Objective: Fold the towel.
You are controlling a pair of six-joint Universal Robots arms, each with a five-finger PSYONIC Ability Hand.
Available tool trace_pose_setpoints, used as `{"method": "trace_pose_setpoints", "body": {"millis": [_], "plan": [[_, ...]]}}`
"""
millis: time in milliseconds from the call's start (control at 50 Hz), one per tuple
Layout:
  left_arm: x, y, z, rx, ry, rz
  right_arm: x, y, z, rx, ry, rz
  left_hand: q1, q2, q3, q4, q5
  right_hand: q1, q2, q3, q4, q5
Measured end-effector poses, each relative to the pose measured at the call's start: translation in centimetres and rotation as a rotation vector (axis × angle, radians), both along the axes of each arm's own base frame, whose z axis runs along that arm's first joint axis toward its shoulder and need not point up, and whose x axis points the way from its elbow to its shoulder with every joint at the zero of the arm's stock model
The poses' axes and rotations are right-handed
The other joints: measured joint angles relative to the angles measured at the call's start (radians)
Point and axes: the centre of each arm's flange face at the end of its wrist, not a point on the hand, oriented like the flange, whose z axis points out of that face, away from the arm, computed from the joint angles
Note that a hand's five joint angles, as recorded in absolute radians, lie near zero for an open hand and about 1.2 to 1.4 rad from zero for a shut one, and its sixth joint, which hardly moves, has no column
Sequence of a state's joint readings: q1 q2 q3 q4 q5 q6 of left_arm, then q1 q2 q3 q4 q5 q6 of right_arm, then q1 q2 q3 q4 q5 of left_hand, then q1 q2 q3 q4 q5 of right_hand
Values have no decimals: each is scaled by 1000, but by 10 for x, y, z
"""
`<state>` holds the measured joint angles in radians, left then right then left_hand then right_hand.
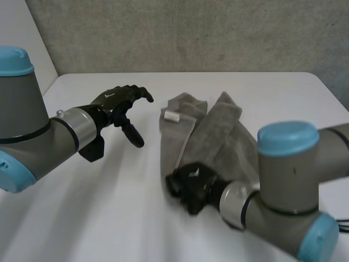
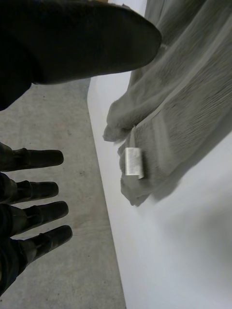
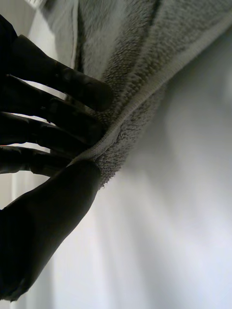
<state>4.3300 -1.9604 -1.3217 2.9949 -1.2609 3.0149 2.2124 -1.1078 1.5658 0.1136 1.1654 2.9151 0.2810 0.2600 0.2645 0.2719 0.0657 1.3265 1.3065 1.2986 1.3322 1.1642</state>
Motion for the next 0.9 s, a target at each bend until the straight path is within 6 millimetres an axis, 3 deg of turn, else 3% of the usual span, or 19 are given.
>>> {"method": "trace_pose_setpoints", "body": {"millis": [80,160,440,620,900], "plan": [[1,4,-5,18,-8,-1,-5,26,-2,-16,57,83,0,0,0,0,0,0,0,2,0,0],[1,12,-15,41,-35,-25,-12,37,-2,-18,95,111,0,0,0,0,0,0,0,5,0,0],[-12,49,-62,7,-247,-292,-33,26,11,-27,91,28,0,0,0,0,0,3,0,7,0,0],[-32,49,-78,-78,-286,-404,-49,31,18,-30,85,-3,0,0,0,0,0,3,0,7,5,0],[-69,40,-86,-202,-311,-549,-59,38,8,1,108,-21,5,19,15,10,42,3,0,15,5,0]]}}
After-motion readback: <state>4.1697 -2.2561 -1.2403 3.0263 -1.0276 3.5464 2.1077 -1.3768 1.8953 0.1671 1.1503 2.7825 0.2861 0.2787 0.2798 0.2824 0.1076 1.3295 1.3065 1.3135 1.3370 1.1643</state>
